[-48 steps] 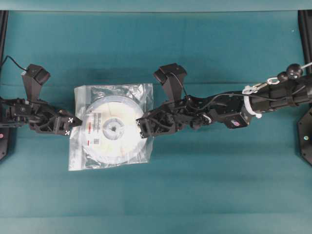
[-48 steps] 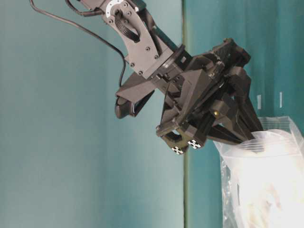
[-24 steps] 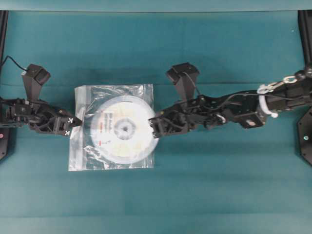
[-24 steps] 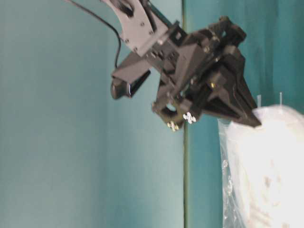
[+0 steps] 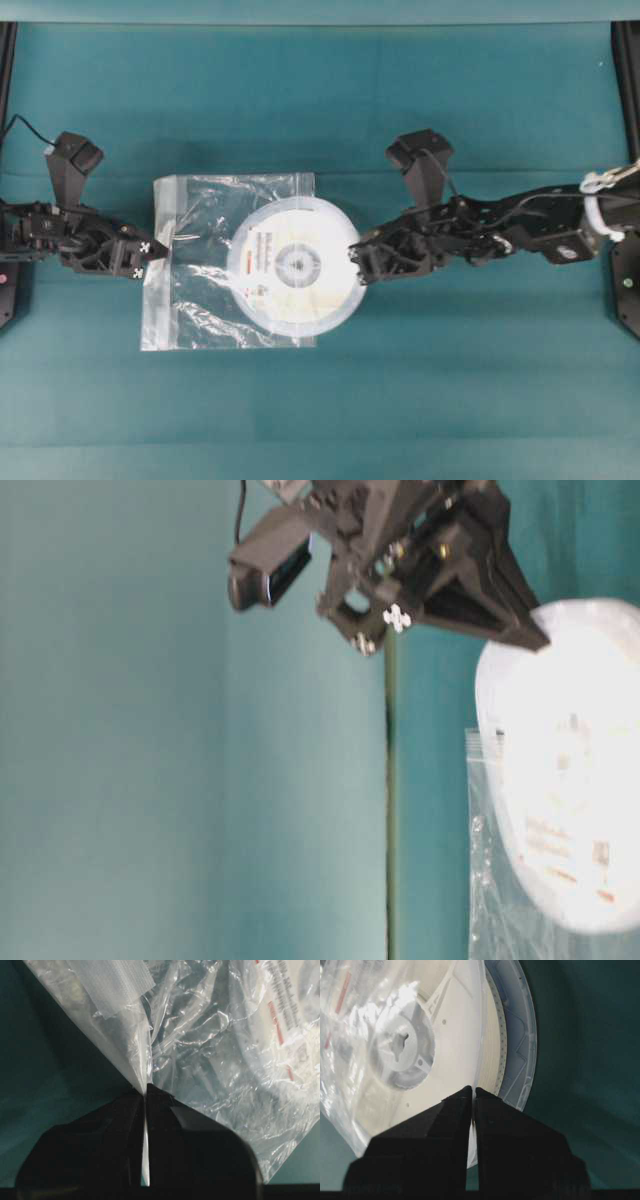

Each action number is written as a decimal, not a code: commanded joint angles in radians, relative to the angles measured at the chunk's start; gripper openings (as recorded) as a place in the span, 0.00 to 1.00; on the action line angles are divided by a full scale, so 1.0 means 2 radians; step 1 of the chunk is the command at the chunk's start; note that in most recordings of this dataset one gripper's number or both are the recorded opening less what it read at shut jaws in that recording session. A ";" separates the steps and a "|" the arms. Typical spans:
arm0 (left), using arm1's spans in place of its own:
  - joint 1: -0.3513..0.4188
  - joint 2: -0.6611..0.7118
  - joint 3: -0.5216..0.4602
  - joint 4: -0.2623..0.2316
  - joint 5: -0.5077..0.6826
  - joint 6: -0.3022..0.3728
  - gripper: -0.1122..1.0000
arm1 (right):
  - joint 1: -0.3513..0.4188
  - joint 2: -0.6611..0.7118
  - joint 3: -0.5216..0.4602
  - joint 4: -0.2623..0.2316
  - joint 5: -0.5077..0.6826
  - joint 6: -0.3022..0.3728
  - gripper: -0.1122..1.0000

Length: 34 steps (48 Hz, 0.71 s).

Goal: Take out the reel from the clear zip bag.
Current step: 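Pull the reel rightward out of the bag while left gripper holds bag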

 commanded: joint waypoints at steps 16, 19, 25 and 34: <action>-0.002 -0.002 -0.003 0.002 0.000 0.001 0.10 | -0.002 -0.050 0.055 0.002 -0.008 0.005 0.14; -0.002 -0.002 -0.003 0.002 0.000 0.001 0.10 | -0.003 -0.055 0.062 0.002 -0.010 0.005 0.14; -0.001 -0.002 -0.003 0.002 0.000 0.001 0.10 | -0.005 -0.066 0.076 0.004 -0.011 0.005 0.14; -0.001 -0.002 -0.004 0.002 -0.001 0.001 0.10 | -0.010 -0.083 0.094 0.004 -0.011 0.005 0.14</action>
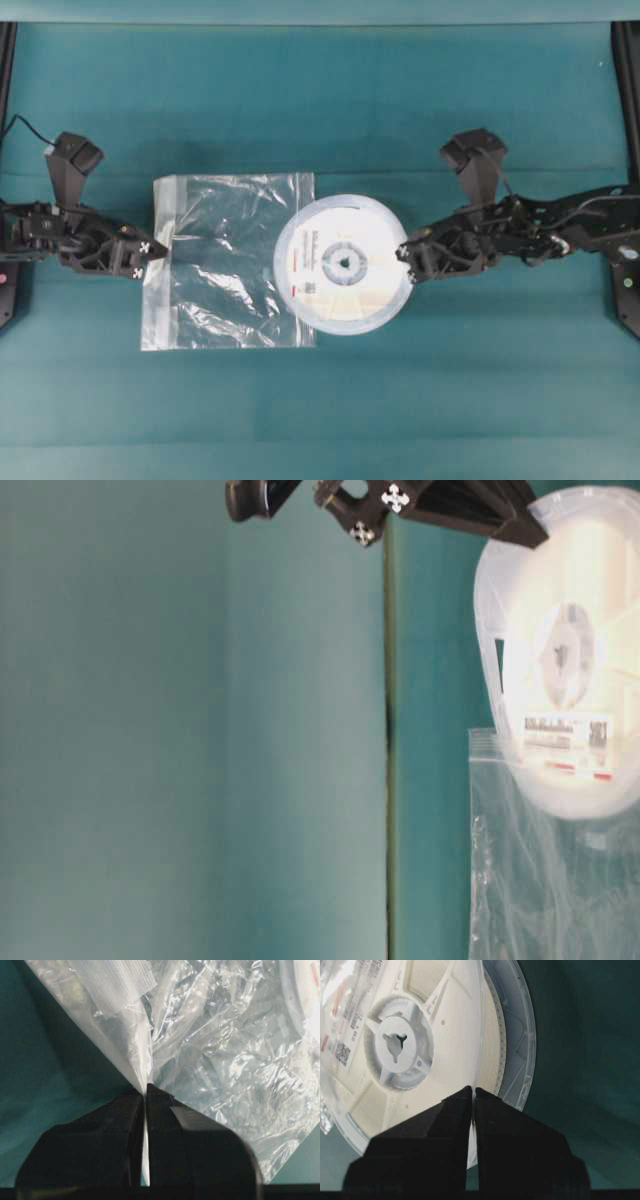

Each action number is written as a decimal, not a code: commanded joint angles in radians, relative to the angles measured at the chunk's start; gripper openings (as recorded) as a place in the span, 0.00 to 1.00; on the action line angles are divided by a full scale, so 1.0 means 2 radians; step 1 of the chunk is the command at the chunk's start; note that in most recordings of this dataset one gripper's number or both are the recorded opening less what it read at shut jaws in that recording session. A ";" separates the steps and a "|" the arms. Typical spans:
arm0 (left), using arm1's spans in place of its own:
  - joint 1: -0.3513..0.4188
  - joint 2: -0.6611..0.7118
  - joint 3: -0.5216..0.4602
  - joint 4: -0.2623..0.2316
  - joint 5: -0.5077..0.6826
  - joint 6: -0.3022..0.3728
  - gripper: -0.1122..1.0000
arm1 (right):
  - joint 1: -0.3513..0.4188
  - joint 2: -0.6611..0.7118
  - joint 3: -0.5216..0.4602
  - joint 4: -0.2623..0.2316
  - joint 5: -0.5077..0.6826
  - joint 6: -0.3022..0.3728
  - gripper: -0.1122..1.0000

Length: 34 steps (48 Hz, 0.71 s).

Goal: Take out the reel from the clear zip bag.
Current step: 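Pull the reel rightward out of the bag while left gripper holds bag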

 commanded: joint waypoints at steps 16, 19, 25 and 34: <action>-0.001 -0.003 -0.005 0.002 -0.002 0.002 0.10 | -0.004 -0.044 0.037 0.001 -0.002 0.018 0.14; -0.001 -0.003 -0.005 0.002 -0.002 0.002 0.10 | -0.003 -0.051 0.044 0.002 -0.002 0.019 0.14; -0.001 -0.002 -0.005 0.002 -0.002 0.002 0.10 | -0.004 -0.065 0.054 0.002 -0.002 0.019 0.14; -0.001 -0.002 -0.005 0.002 -0.002 0.002 0.10 | -0.004 -0.074 0.065 0.002 0.005 0.020 0.14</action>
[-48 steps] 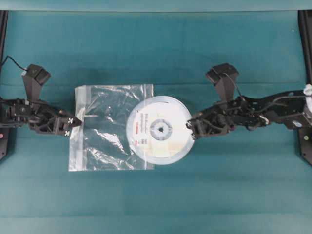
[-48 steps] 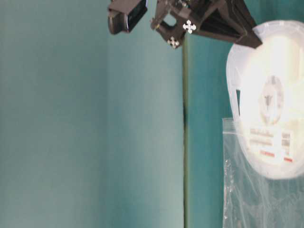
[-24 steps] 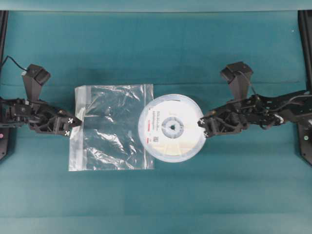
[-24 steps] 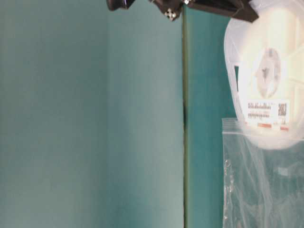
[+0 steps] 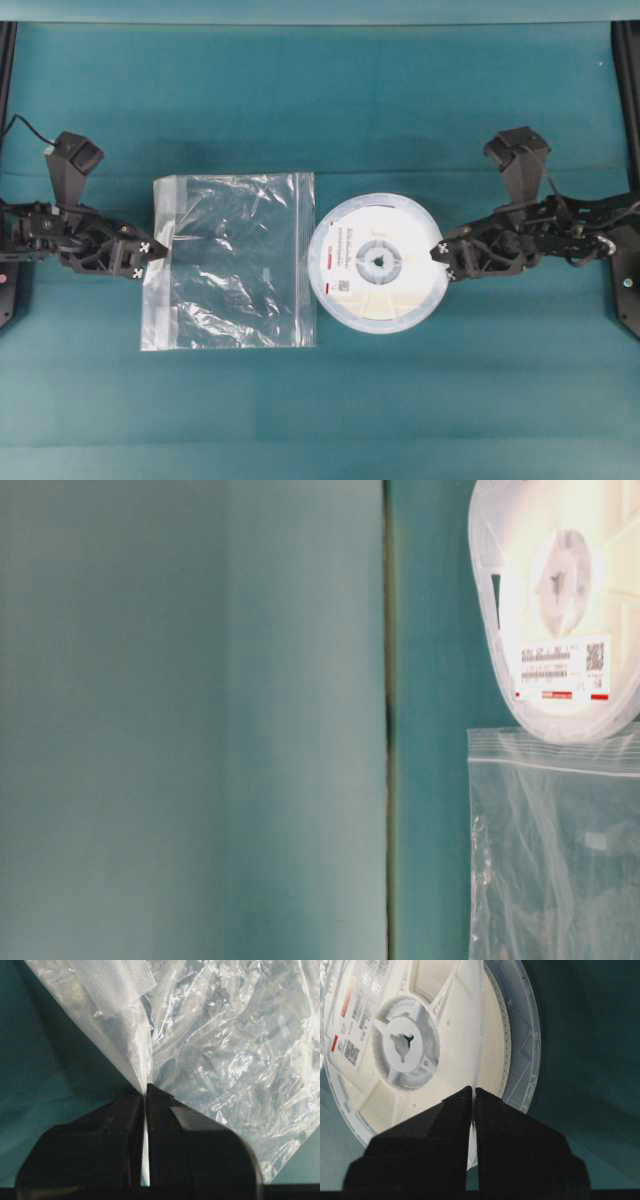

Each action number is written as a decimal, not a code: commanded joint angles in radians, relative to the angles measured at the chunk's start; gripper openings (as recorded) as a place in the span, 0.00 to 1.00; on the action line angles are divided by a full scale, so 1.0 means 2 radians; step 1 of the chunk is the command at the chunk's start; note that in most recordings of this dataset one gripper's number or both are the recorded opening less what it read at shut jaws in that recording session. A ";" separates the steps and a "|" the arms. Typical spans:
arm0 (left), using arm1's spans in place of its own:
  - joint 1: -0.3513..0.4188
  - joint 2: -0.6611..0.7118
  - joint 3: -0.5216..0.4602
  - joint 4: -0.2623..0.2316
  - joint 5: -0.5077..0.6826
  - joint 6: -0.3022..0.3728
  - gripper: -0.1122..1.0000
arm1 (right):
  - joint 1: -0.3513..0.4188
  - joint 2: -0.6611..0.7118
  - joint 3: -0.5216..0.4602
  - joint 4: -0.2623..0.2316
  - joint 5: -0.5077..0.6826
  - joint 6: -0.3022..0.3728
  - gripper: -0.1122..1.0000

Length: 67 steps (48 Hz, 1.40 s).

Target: Take out the reel from the clear zip bag.

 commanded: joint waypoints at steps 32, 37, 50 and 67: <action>-0.001 -0.002 -0.005 0.002 -0.002 0.000 0.10 | -0.001 -0.027 0.019 0.004 0.005 0.005 0.14; -0.001 -0.003 -0.005 0.002 -0.002 0.000 0.10 | -0.001 -0.031 0.024 0.007 0.004 0.005 0.14; -0.001 -0.002 -0.007 0.002 -0.002 0.000 0.10 | -0.001 -0.035 0.027 0.008 0.005 0.005 0.14; -0.002 -0.002 -0.007 0.002 -0.002 0.000 0.10 | -0.001 -0.035 0.026 0.008 0.002 0.005 0.14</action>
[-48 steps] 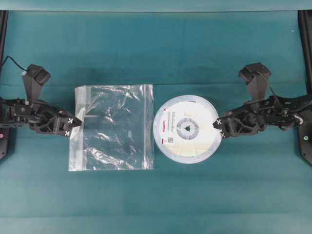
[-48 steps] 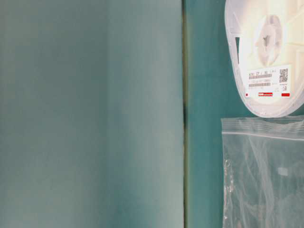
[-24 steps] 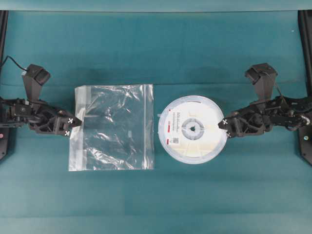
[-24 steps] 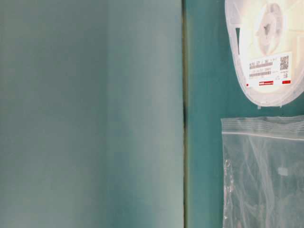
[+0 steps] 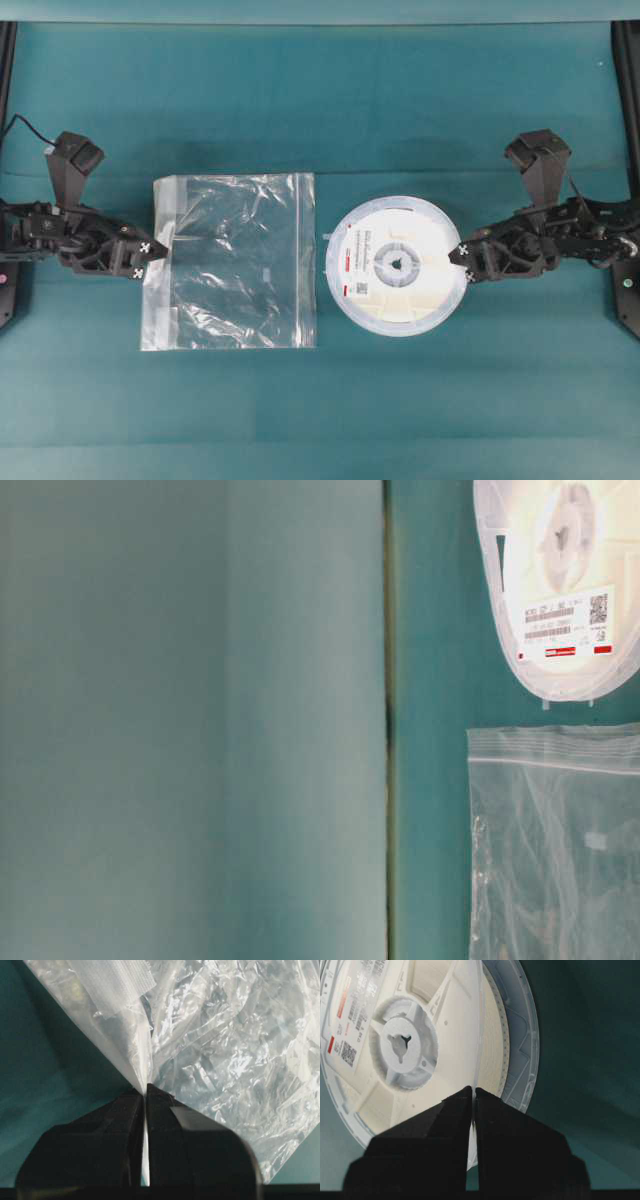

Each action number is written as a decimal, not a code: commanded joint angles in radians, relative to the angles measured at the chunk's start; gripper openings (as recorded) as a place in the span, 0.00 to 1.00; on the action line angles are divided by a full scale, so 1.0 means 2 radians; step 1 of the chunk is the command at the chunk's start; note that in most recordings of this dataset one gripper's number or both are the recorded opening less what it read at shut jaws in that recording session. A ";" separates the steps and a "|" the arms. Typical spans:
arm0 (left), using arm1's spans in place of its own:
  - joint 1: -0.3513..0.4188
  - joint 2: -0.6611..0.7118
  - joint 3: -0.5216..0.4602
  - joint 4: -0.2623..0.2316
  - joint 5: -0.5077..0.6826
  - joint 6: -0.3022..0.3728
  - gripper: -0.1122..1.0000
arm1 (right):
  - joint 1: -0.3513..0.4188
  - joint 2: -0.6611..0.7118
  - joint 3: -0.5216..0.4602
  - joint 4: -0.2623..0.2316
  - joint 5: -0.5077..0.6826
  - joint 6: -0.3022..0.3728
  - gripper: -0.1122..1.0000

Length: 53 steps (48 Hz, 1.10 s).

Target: Take out the reel from the clear zip bag.

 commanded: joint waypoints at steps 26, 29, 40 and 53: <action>-0.002 -0.002 -0.010 0.002 0.018 -0.001 0.10 | 0.000 -0.005 -0.007 0.002 0.001 0.002 0.88; -0.001 -0.002 -0.011 0.002 0.018 -0.001 0.10 | 0.000 -0.005 -0.007 0.002 -0.002 0.002 0.92; -0.001 -0.002 -0.010 0.002 0.018 -0.001 0.10 | 0.000 -0.007 -0.007 0.002 -0.002 0.002 0.91; -0.001 -0.008 -0.008 0.002 0.013 -0.001 0.15 | 0.004 -0.012 -0.010 0.001 0.001 0.000 0.91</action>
